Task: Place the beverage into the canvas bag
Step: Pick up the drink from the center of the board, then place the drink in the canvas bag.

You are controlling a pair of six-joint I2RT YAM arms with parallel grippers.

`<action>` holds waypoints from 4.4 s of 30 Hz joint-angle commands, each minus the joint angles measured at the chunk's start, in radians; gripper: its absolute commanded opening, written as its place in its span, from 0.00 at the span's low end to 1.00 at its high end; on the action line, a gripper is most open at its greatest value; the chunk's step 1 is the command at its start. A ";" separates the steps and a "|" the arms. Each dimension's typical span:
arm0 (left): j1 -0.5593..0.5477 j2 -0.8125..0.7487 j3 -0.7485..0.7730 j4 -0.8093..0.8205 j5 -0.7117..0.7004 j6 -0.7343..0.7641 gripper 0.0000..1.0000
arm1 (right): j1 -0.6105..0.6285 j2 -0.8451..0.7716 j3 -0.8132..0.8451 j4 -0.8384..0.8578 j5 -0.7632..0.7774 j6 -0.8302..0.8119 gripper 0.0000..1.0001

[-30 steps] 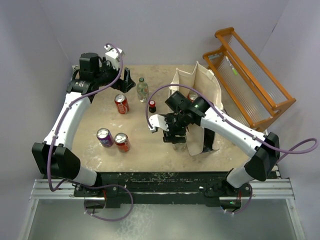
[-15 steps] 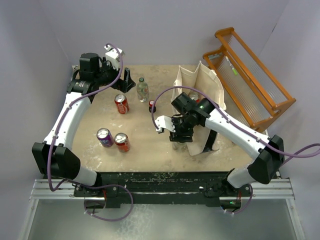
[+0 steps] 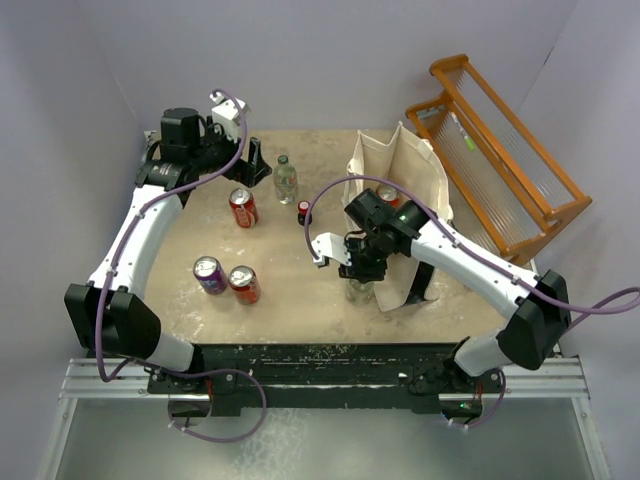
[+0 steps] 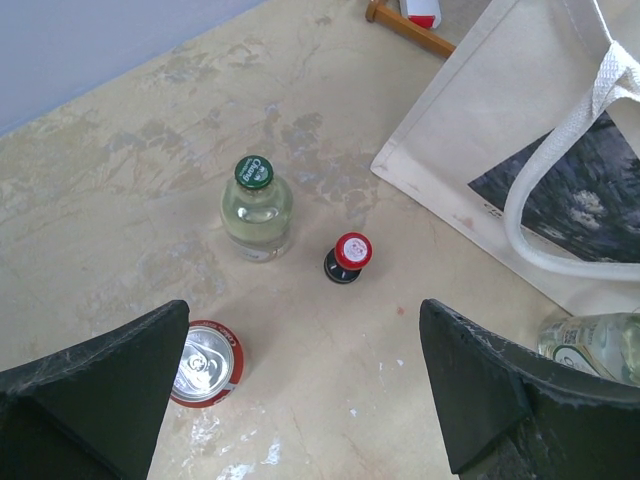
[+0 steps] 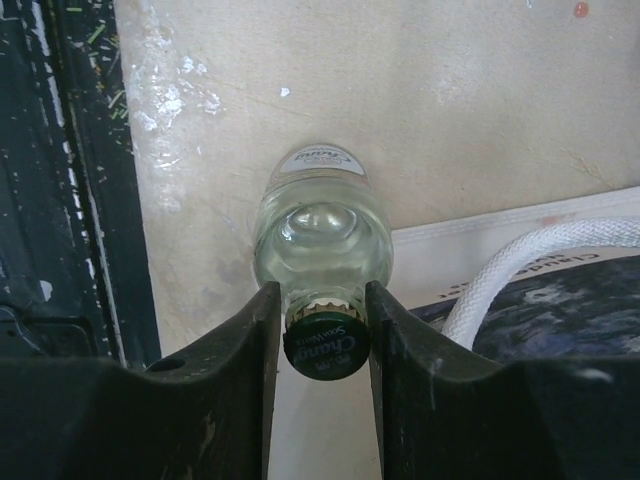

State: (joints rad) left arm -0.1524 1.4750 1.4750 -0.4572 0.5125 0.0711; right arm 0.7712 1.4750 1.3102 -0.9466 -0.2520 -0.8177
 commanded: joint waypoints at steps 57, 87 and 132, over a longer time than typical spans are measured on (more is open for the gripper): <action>0.004 -0.042 -0.046 0.086 0.105 -0.009 0.89 | -0.078 0.011 0.997 0.148 0.253 0.505 0.00; -0.300 0.317 0.344 0.188 0.220 -0.293 0.79 | -0.460 -0.184 0.494 0.207 0.017 0.534 0.00; -0.371 0.415 0.317 0.239 0.218 -0.372 0.03 | -0.470 -0.063 0.136 0.346 0.045 0.405 0.00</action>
State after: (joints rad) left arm -0.5198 1.9293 1.7882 -0.2695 0.7143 -0.3038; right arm 0.3008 1.4227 1.4265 -0.7143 -0.2211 -0.3969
